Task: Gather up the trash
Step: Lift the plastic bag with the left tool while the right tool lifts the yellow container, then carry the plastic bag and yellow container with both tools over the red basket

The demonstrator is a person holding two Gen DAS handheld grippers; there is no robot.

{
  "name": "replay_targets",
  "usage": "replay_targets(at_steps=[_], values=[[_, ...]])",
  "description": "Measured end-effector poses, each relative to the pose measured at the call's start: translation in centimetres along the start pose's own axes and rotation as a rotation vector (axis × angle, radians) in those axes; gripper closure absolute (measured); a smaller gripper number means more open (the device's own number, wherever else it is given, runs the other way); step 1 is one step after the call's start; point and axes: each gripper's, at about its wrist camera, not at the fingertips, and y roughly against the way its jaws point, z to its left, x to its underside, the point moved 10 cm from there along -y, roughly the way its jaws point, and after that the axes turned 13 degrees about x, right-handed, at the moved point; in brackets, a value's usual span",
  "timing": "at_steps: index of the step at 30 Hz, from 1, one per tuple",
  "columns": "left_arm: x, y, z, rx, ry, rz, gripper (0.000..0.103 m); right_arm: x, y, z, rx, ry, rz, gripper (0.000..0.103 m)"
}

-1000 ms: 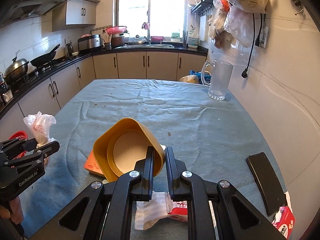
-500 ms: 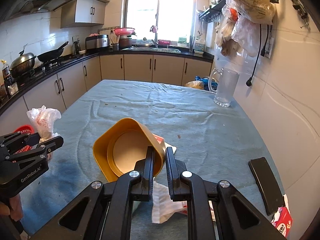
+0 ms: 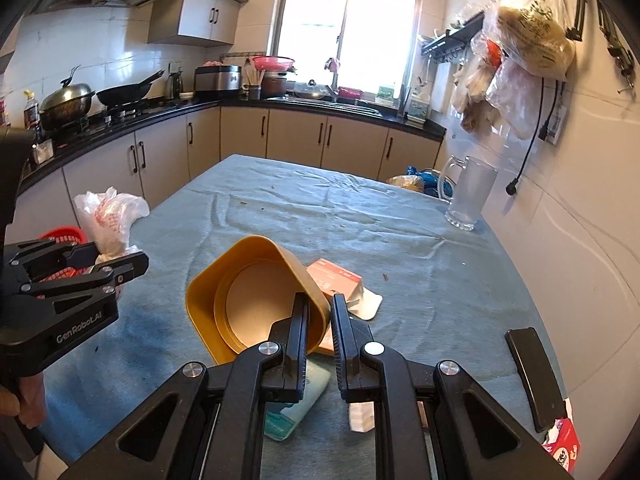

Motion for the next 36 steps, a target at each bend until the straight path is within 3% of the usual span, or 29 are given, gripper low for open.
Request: replay_targets(at_steps=[16, 36], values=[[1.1, 3.5, 4.1, -0.067, 0.050, -0.046, 0.070, -0.5, 1.1, 3.9, -0.060, 0.050, -0.023, 0.091], [6.0, 9.5, 17.8, -0.238, 0.248, -0.087, 0.070, -3.6, 3.5, 15.9, -0.218, 0.165, -0.059, 0.091]])
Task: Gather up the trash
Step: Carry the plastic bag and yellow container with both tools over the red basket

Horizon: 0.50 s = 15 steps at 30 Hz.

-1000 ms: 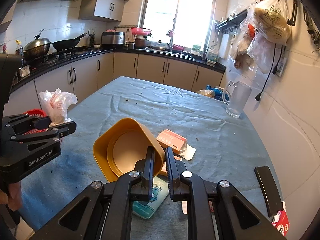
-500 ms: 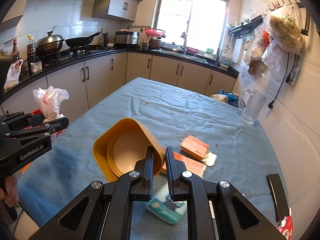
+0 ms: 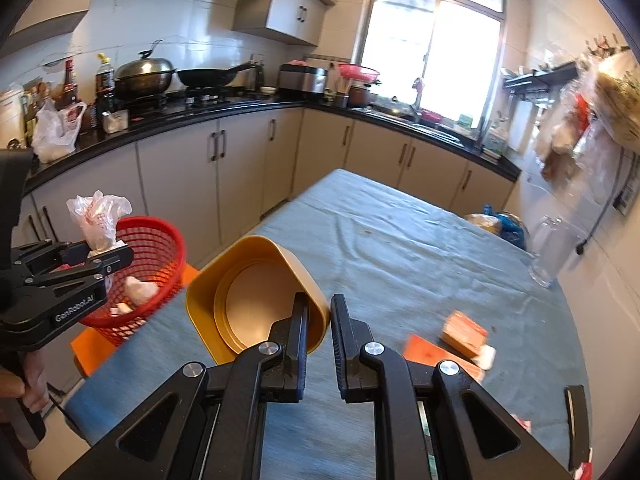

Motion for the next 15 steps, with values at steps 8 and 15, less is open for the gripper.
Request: replay_targets(at_steps=[8, 15], values=[[1.3, -0.1, 4.8, -0.069, 0.050, 0.012, 0.070, -0.8, -1.0, 4.9, -0.106, 0.025, 0.031, 0.091], [2.1, -0.4, 7.3, -0.115, 0.064, 0.017, 0.070, -2.2, -1.7, 8.8, -0.170, 0.050, 0.034, 0.091]])
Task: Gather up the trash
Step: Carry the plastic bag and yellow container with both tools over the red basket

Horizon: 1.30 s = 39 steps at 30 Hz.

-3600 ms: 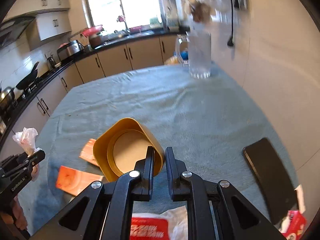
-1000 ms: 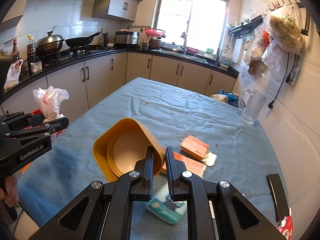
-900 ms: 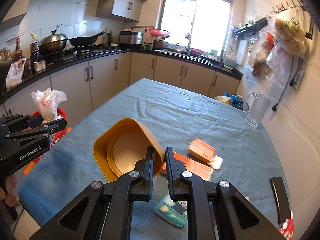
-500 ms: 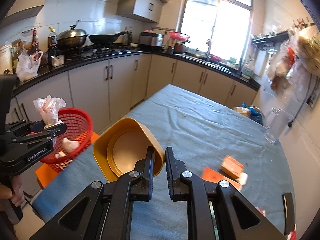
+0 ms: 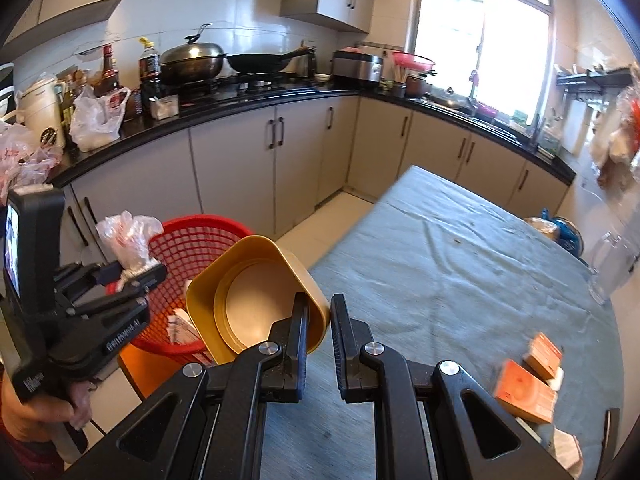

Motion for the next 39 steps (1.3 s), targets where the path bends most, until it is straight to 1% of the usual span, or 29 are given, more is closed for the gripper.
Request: replay_targets(at_steps=[7, 12, 17, 39], values=[[0.5, -0.8, 2.2, -0.015, 0.031, 0.013, 0.070, -1.0, -2.1, 3.6, -0.058, 0.027, 0.021, 0.091], [0.8, -1.5, 3.0, -0.018, 0.045, 0.022, 0.070, -1.4, -3.7, 5.2, -0.082, 0.028, 0.048, 0.091], [0.9, -2.1, 3.3, -0.016, 0.043, 0.029, 0.070, -1.4, -4.7, 6.3, -0.088, 0.039, 0.061, 0.091], [1.5, -3.6, 3.6, -0.002, 0.052, 0.054, 0.070, -0.5, -7.5, 7.4, -0.112, 0.043, 0.127, 0.090]])
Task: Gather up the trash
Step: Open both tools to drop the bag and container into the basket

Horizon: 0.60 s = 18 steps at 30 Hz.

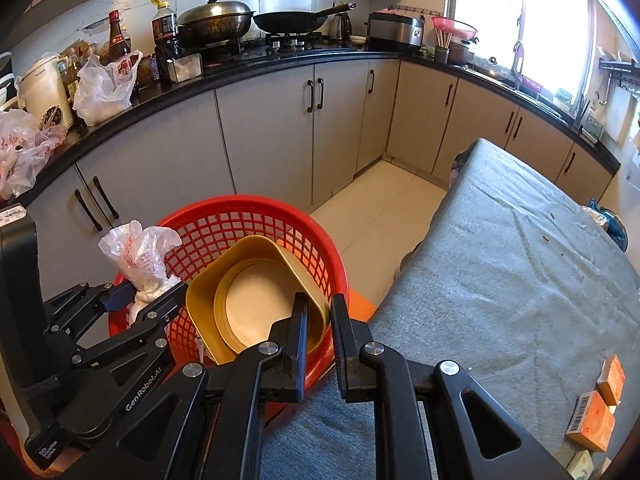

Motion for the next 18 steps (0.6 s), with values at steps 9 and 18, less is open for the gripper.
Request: replay_targets(at_steps=[9, 18], values=[[0.0, -0.5, 0.1, 0.014, 0.013, 0.011, 0.067, 0.3, -0.5, 0.2, -0.012, -0.005, 0.019, 0.088], [-0.3, -0.1, 0.2, 0.007, 0.023, -0.004, 0.055, -0.1, 0.5, -0.8, -0.031, -0.041, -0.004, 0.086]])
